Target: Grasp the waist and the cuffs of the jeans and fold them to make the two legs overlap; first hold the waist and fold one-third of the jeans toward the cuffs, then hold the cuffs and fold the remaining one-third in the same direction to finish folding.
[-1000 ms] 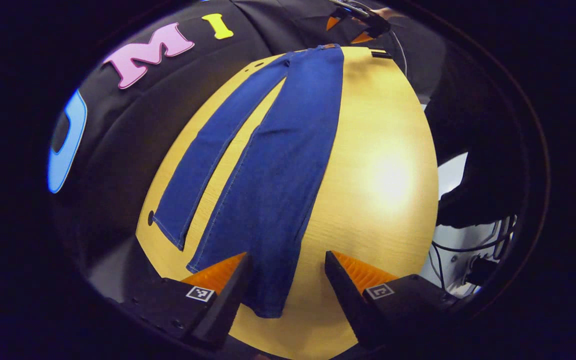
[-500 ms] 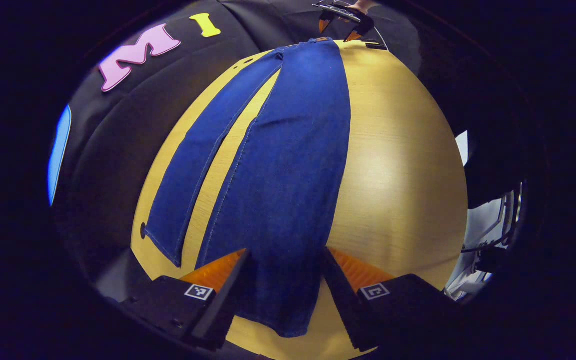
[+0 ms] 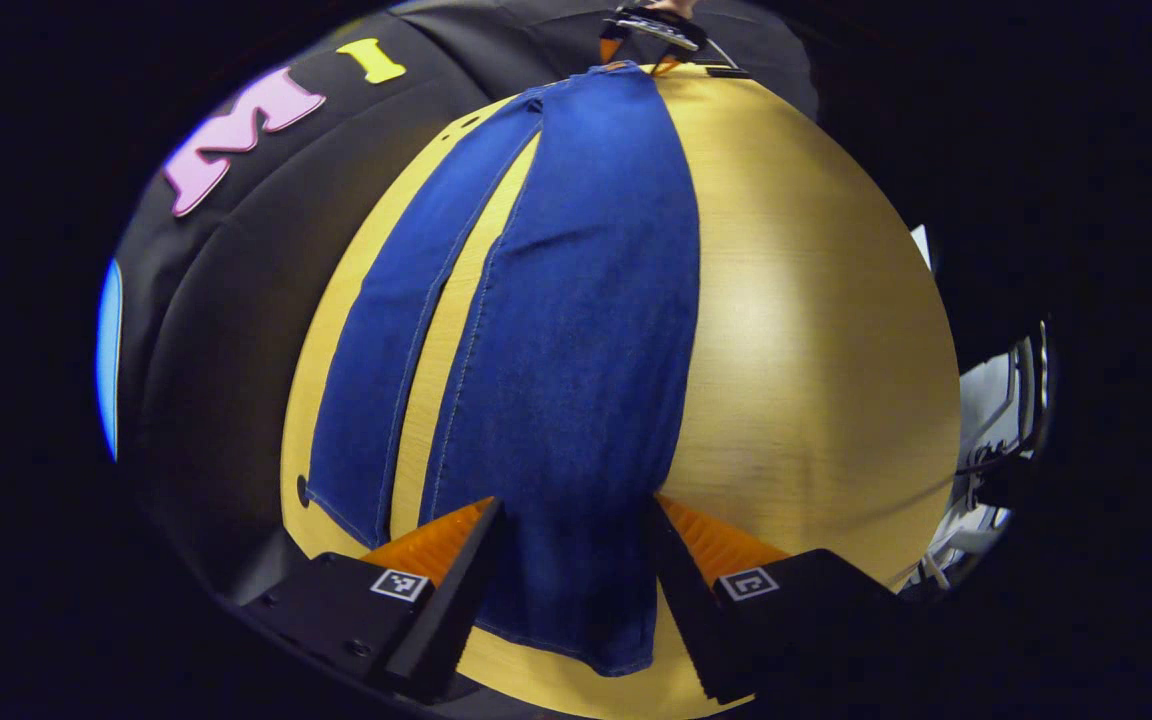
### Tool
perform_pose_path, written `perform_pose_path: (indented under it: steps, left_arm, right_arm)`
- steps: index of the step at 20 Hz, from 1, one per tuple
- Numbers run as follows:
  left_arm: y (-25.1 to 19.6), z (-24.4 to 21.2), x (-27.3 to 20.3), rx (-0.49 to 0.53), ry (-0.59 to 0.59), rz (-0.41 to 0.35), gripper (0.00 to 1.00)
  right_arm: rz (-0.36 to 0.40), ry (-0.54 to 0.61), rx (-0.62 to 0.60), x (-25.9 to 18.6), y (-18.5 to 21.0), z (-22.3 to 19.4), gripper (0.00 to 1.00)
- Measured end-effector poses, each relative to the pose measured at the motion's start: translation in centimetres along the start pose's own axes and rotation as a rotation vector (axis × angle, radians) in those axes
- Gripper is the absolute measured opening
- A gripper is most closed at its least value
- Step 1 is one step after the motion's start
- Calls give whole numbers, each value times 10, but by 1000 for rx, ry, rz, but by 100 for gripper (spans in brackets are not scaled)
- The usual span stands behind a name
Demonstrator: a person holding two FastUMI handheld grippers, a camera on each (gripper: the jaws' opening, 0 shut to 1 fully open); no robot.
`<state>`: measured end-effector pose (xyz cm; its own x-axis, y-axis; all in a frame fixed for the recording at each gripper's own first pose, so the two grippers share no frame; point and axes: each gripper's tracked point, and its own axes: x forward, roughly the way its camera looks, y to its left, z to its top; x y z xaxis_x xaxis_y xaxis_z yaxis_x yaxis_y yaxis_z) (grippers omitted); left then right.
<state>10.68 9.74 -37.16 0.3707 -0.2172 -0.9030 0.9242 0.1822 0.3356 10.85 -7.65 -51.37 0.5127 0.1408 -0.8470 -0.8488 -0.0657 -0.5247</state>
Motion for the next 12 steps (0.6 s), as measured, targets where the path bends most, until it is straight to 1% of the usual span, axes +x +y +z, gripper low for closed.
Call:
perform_pose_path:
  steps: [1, 2, 3, 4, 5, 6, 7, 8, 9, 10, 11, 12]
  left_arm:
    - [0, -1, -1, 14, 3, -21, 87]
    - [-1, -2, -1, 18, 5, -41, 83]
    - [-3, -2, -1, 13, 11, -60, 82]
    - [-4, -1, 1, -2, 12, -69, 71]
    - [-8, -4, 2, -28, 18, -87, 67]
    - [-11, -5, 1, -58, 27, -100, 57]
    - [-15, -4, 1, -82, 34, -115, 47]
    - [-17, -5, 1, -96, 41, -124, 37]
    - [-18, -4, 4, -100, 49, -124, 35]
    - [-14, -5, 3, -92, 55, -112, 25]
    - [-13, -6, 3, -79, 60, -107, 16]
    - [-13, -7, 2, -77, 69, -104, 9]
  right_arm:
    - [3, 2, -7, 6, -2, -1, 93]
    - [7, 0, -4, 10, -4, -2, 90]
    - [20, -1, 3, 12, -1, -2, 87]
    - [48, 0, 13, 13, 6, -2, 83]
    - [62, -2, 20, 13, 11, -2, 66]
    - [67, -1, 23, 12, 14, -2, 57]
    - [70, 4, 29, 13, 17, -3, 42]
    - [75, 10, 44, 12, 20, -2, 39]
    - [77, 21, 66, 13, 22, -2, 31]
    - [84, 26, 94, 12, 24, -2, 29]
    - [82, 42, 126, 11, 24, -3, 18]
    - [83, 52, 158, 11, 23, -3, 10]
